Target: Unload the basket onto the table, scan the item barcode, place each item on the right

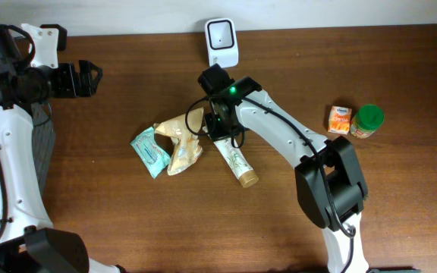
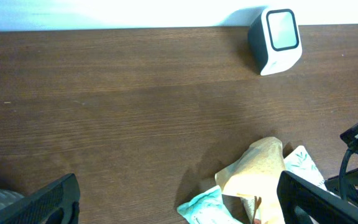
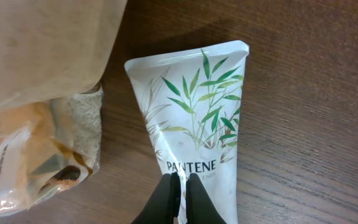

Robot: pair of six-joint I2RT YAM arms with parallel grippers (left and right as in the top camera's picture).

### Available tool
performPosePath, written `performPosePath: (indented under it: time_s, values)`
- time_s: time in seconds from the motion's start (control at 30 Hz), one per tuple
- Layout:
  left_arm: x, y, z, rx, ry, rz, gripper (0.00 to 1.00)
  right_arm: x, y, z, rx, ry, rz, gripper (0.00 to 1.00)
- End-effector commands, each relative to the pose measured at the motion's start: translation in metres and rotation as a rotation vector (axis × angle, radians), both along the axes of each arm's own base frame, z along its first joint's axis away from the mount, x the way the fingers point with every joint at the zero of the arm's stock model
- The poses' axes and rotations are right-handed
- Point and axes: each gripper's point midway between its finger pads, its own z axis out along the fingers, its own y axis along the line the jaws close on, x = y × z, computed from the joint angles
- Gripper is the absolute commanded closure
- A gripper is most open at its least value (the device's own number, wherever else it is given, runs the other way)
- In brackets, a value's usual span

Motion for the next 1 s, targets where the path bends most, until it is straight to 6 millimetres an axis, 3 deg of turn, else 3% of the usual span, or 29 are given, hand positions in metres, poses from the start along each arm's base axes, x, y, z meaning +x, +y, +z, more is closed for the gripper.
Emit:
performPosePath:
  time_s: [0.0,0.13,0.27,0.37,0.43,0.57,0.73,0.97]
  values:
    - [0.001,-0.001,0.005,-0.011,-0.011,0.000,0.01,-0.007,0.001,-0.029,-0.008,0.081,-0.033,0.96]
    - [0.001,-0.001,0.005,-0.011,-0.010,0.000,0.01,-0.029,-0.001,-0.069,-0.029,0.231,-0.058,0.96]
    - [0.001,-0.001,0.005,-0.011,-0.010,0.000,0.01,-0.026,-0.006,-0.075,0.025,0.284,-0.091,0.96]
    - [0.001,-0.001,0.005,-0.011,-0.010,0.000,0.01,-0.016,-0.002,-0.059,0.065,0.246,-0.051,0.96]
    - [0.001,-0.001,0.005,-0.011,-0.010,0.000,0.01,-0.004,-0.001,-0.027,0.073,0.178,-0.010,0.96]
    - [0.001,-0.001,0.005,-0.011,-0.010,0.000,0.01,0.020,-0.022,0.013,-0.059,0.054,-0.037,0.96]
    - [0.001,-0.001,0.005,-0.011,-0.010,0.000,0.01,0.023,-0.047,0.001,-0.198,0.028,-0.073,0.96]
    - [0.001,-0.001,0.005,-0.011,-0.010,0.000,0.01,0.018,-0.049,-0.007,-0.214,0.050,-0.069,0.96]
